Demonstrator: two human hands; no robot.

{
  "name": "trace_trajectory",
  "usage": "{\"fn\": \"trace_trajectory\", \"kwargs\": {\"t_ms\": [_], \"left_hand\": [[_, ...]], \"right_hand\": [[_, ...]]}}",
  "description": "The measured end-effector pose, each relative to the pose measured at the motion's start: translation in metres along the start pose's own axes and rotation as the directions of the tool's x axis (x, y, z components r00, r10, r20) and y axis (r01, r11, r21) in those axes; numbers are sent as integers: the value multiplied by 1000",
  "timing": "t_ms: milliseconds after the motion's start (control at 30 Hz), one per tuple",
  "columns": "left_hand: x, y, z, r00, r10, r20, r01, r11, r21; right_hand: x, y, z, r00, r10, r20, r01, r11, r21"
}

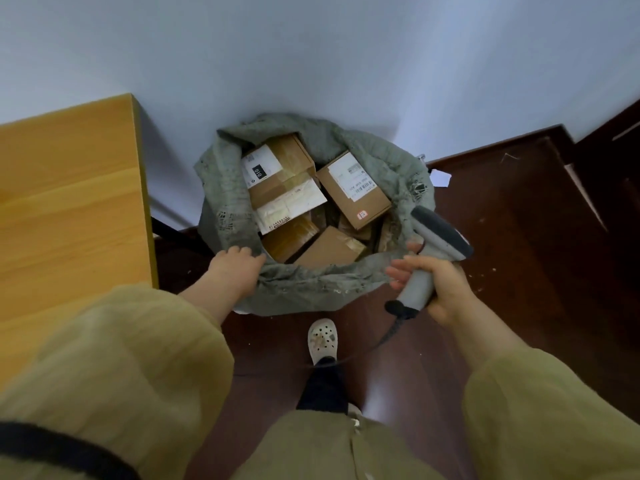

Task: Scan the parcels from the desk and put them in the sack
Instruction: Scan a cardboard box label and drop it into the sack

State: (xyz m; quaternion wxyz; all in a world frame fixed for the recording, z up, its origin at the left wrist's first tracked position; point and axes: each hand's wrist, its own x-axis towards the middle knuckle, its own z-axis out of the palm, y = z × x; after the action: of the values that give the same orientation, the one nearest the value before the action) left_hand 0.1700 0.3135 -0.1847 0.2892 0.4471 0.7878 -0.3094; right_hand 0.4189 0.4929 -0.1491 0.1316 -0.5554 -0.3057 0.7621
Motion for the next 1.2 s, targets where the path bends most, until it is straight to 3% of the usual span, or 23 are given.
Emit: {"fn": "trace_trajectory", "kwargs": {"t_ms": [233,400,600,800,1033,1200], "left_hand": [[-70,14,-10,967,-66,-246,9,974,-227],[-139,-4,14,901,-222,-373,46,904,-426],[-215,-69,53,812,-488,-321,172,725,-667],[-257,-174,101,700,-686,-199,217,469,-856],[-290,-336,197,550,-829,-103,235,271,-933],[-300,-453,276,460,-888,-4,243,130,-961]], "right_hand": [[-74,39,27,993,42,106,-39,999,-33],[-128,68,72,966,59,252,-31,993,-112],[-185,100,160,896,150,419,-58,973,-223],[-230,133,270,809,156,567,70,932,-357],[-259,202,444,716,208,667,188,862,-471],[-277,255,557,699,282,658,194,810,-553]]}}
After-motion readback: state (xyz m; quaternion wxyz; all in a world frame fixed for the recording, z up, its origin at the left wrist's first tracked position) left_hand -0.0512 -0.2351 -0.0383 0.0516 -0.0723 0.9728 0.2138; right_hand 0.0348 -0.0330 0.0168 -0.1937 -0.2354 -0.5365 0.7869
